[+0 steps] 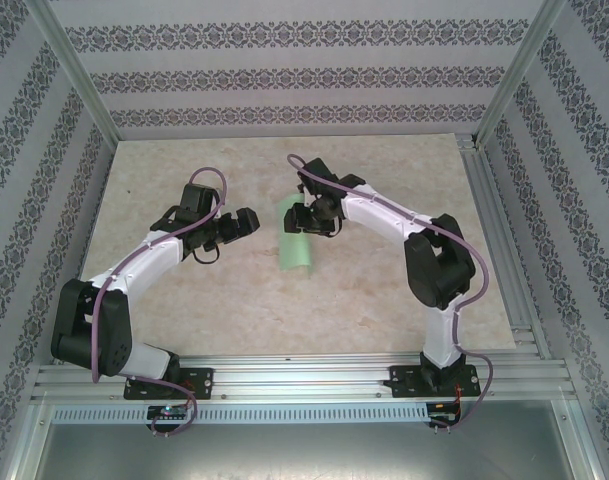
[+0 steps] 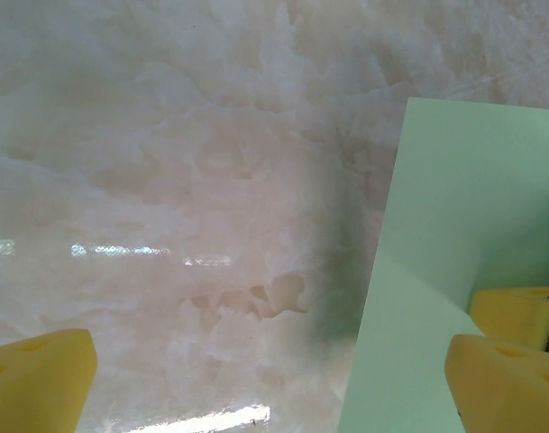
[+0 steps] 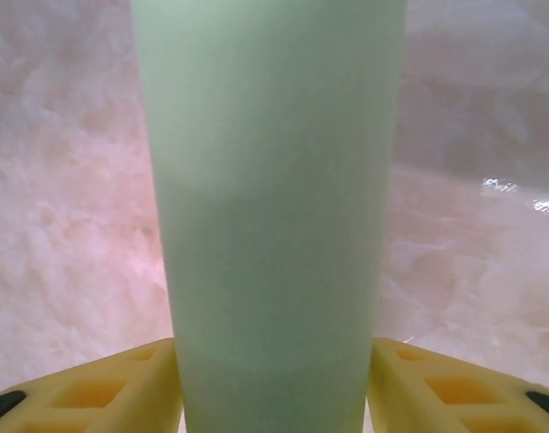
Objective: Fold a paper plane with a square sheet of paper (pick it up from the middle)
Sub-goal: Fold the square sheet of paper in half at the center of the table.
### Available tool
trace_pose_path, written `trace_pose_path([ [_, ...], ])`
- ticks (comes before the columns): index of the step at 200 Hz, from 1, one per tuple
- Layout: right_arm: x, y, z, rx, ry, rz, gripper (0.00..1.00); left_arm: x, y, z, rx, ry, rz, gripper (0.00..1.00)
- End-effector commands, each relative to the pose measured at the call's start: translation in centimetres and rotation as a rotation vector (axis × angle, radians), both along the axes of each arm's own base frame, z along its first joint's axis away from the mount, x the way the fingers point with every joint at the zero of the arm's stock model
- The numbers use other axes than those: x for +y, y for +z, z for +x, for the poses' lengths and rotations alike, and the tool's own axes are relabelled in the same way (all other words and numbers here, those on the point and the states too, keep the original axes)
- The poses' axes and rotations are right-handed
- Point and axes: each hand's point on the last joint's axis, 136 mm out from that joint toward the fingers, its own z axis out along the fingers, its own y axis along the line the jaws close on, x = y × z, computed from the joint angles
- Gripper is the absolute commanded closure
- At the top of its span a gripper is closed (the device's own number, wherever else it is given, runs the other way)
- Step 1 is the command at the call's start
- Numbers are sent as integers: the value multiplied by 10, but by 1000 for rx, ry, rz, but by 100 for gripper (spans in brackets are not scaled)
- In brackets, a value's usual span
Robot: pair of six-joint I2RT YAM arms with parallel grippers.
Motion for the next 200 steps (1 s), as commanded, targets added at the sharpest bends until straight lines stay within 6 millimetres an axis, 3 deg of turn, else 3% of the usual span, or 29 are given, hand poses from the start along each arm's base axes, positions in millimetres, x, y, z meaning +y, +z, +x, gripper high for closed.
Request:
trace_pose_path([
  [1,4,14,5,-9,-42,160,46,-2,19,6,-33,1,-39,0],
  [23,-20,-4,5,34,-97,156,46,-6,20,7,-35,-11,-60,0],
  [76,-61,-24,-2,67,-160,170,40,-21,24,11,-39,-47,-134,0],
  [130,-89,-42,-13,104,-173,115,33,-49,24,14,-27,-124,-156,0],
  [200,-122,-43,-22,97,-210,11,30,-84,24,16,-20,-206,-161,3],
])
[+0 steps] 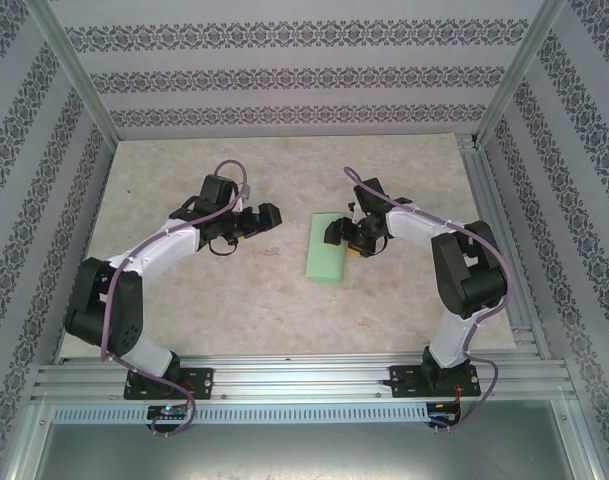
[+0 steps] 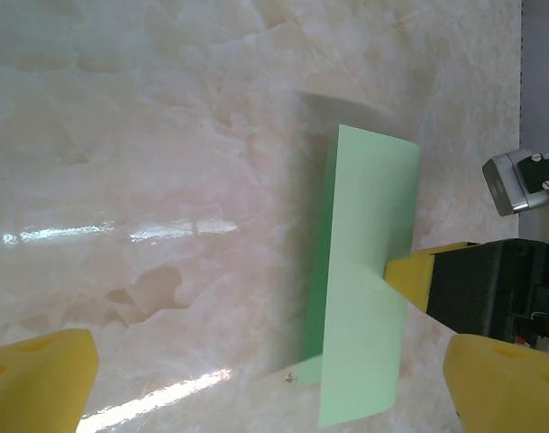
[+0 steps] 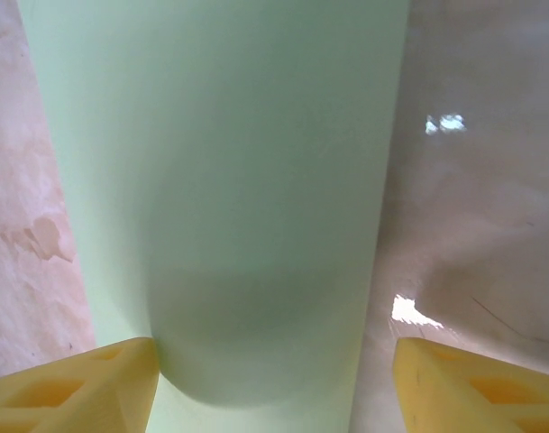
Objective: Fold a paper plane with a square sheet of paper (pick it up from the middle)
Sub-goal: Fold the square sheet of paper in half at the center of the table.
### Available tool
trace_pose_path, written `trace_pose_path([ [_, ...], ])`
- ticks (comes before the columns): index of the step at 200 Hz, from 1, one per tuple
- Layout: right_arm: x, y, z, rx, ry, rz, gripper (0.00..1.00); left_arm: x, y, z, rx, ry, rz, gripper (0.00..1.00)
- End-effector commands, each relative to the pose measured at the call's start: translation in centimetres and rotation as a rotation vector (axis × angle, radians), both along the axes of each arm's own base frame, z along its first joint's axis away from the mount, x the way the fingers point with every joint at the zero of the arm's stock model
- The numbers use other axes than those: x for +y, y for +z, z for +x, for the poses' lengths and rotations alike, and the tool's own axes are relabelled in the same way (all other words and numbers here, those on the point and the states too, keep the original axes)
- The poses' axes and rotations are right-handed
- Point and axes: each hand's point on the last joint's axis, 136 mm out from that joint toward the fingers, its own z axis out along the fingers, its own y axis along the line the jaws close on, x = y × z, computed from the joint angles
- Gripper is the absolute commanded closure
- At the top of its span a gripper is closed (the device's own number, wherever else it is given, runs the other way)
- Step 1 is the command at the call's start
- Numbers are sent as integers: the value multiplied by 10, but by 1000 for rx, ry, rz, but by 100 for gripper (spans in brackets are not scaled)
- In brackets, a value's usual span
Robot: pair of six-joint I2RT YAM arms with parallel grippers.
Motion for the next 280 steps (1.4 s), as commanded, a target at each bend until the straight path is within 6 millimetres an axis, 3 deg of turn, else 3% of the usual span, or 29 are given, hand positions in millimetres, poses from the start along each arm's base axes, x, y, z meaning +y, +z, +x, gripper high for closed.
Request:
trace_pose_path([
  [1,-17,7,-1,-31,-7,-56,30,-19,16,9,-46,-35,-38,3],
  [75,-40,-10,-11,18,-23,-183,29,-64,14,11,-38,-125,-68,27],
  [116,-49,-16,-13,29,-37,-237,29,-77,10,12,-31,-141,-76,37],
  [164,-48,-20,-1,28,-116,-247,30,-87,4,15,-11,-153,-76,51],
  [209,-35,-23,-1,36,-63,-255,29,-95,-1,17,4,-167,-84,61],
  [280,-33,-21,5,22,-98,-272,28,-104,-5,18,20,-181,-93,61],
])
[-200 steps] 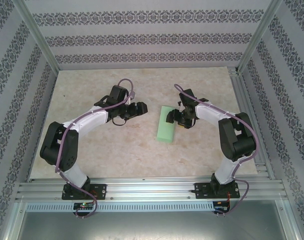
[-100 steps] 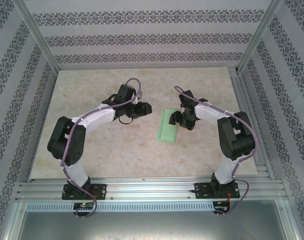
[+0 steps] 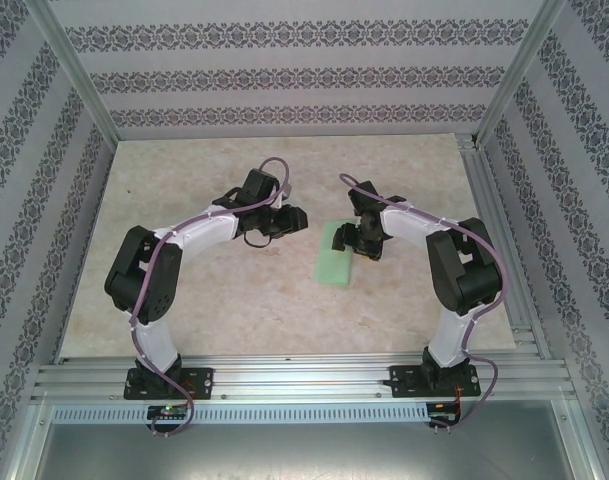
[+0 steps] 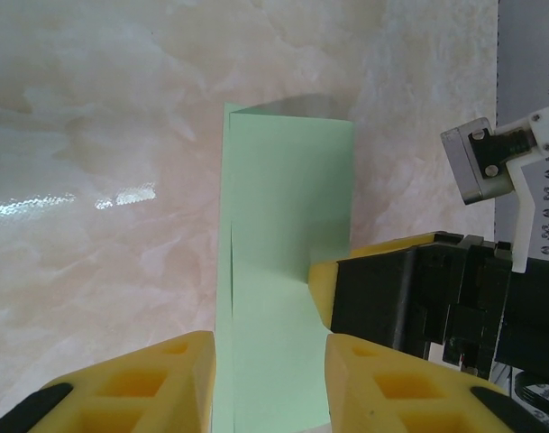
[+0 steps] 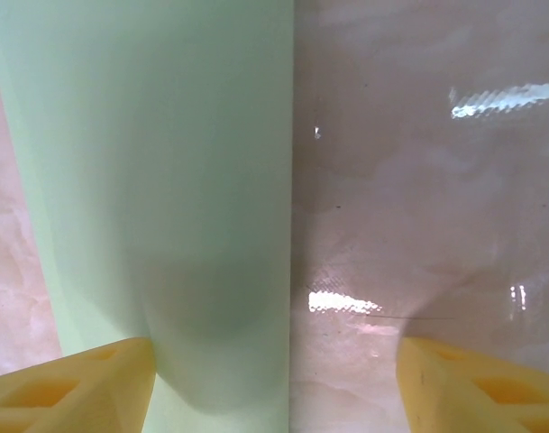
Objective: Fold a paper plane with a square sheet of paper (pick it up from the middle)
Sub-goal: Fold the square sheet of paper in half at the center of the table.
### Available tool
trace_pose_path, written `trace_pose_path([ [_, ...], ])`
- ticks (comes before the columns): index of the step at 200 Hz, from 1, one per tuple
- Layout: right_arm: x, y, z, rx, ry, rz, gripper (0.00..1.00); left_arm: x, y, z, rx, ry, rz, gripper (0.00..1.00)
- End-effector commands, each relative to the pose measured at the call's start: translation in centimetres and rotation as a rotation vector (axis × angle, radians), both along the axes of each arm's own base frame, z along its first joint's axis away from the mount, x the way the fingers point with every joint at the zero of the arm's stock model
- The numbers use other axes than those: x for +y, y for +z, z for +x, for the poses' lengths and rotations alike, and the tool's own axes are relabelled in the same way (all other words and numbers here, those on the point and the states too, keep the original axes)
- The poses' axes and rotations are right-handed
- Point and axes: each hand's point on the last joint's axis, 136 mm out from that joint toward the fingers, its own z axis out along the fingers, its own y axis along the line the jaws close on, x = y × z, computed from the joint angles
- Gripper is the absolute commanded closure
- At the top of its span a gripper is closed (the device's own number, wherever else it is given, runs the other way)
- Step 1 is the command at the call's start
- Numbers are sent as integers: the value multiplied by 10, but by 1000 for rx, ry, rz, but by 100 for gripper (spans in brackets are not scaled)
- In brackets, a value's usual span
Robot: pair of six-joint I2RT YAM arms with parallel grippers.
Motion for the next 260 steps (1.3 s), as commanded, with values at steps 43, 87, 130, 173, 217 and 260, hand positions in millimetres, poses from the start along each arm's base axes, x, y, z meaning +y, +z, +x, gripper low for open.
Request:
trace_pose_path([
  [43,3,-1,14,-31,-55,5,27,-23,10,3,-21,-38,-52,65],
  [87,6,-3,11,-25,-33,17,26,-31,2,6,6,-39,-64,68],
  [130,9,-4,7,-22,13,25,26,-37,-2,11,18,-34,-74,69],
  [173,15,1,6,-37,45,58,25,-39,-3,13,21,-35,-77,70],
  [217,18,6,5,-57,82,101,24,-40,-6,11,29,-39,-73,70],
  [260,10,0,8,-44,52,82,24,-42,-5,11,27,-43,-76,70],
])
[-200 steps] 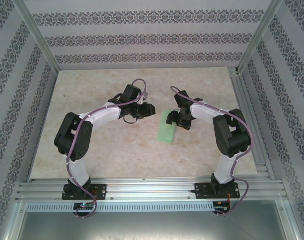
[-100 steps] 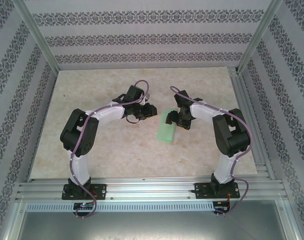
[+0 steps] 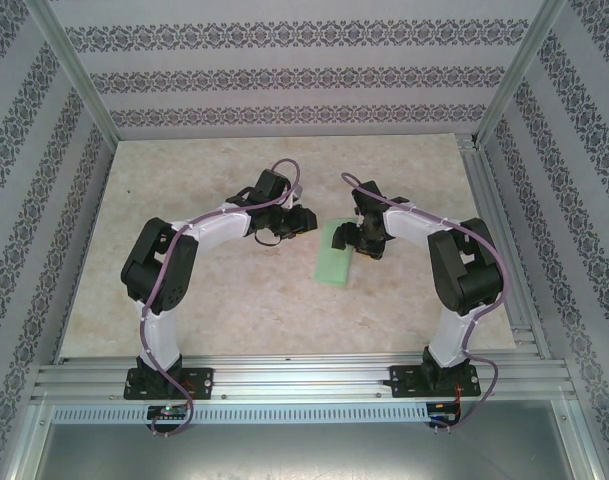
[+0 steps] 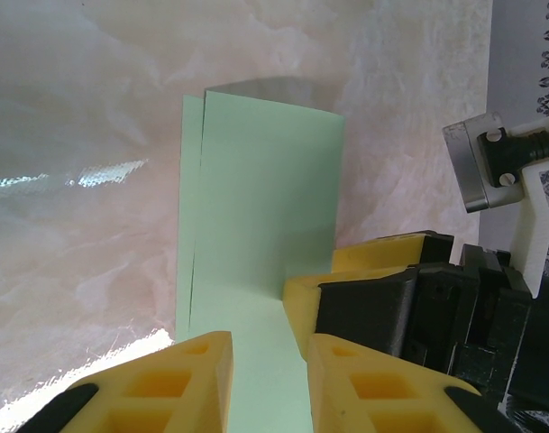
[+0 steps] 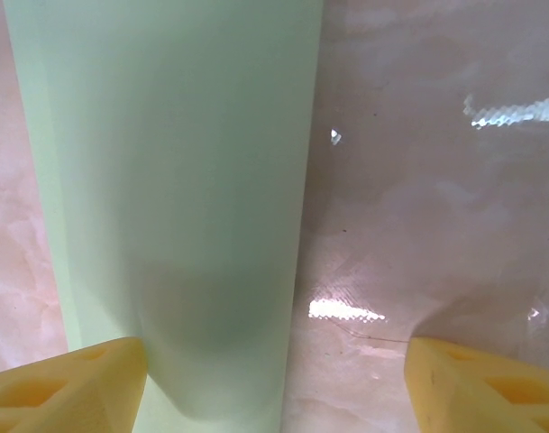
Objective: Fold a paper plane with a square sheet of paper (pick it up from the middle)
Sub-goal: Fold the square sheet of paper in half at the center of the table.
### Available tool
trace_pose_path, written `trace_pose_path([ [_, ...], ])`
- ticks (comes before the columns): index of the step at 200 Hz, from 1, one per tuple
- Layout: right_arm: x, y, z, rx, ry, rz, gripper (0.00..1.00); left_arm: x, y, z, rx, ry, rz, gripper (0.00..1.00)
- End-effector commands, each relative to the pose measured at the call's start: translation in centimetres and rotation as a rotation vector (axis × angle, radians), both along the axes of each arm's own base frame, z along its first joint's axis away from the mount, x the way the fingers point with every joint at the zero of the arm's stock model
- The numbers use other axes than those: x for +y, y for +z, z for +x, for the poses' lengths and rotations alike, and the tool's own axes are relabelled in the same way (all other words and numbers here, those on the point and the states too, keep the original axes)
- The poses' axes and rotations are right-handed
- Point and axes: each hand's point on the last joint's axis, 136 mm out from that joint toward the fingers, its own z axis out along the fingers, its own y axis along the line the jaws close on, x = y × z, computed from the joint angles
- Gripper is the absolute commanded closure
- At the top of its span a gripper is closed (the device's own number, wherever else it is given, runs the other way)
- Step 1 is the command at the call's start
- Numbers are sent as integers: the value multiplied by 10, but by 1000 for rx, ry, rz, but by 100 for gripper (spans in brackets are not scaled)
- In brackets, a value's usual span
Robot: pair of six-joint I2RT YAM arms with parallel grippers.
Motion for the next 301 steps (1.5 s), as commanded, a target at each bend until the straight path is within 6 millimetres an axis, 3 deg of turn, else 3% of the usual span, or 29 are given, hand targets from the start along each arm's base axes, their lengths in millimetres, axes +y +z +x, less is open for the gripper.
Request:
trace_pose_path([
  [1,6,0,4,-16,16,36,24,-14,9,5,-24,-18,-35,70],
  [72,15,0,3,-20,40,76,22,-20,5,5,-8,-23,-49,72],
  [102,7,-5,2,3,21,28,24,-20,5,6,-5,-18,-51,72],
  [115,13,-5,1,5,34,43,28,-20,5,7,-3,-19,-53,72],
  [144,15,-6,1,12,29,18,25,-21,3,7,3,-18,-53,73],
  [221,24,9,5,-15,33,-24,26,-22,2,6,6,-21,-57,73],
  [251,9,2,3,7,-8,-93,26,-22,2,6,8,-22,-57,74],
  [301,1,7,8,-23,-50,-99,26,-22,5,7,3,-19,-62,74],
])
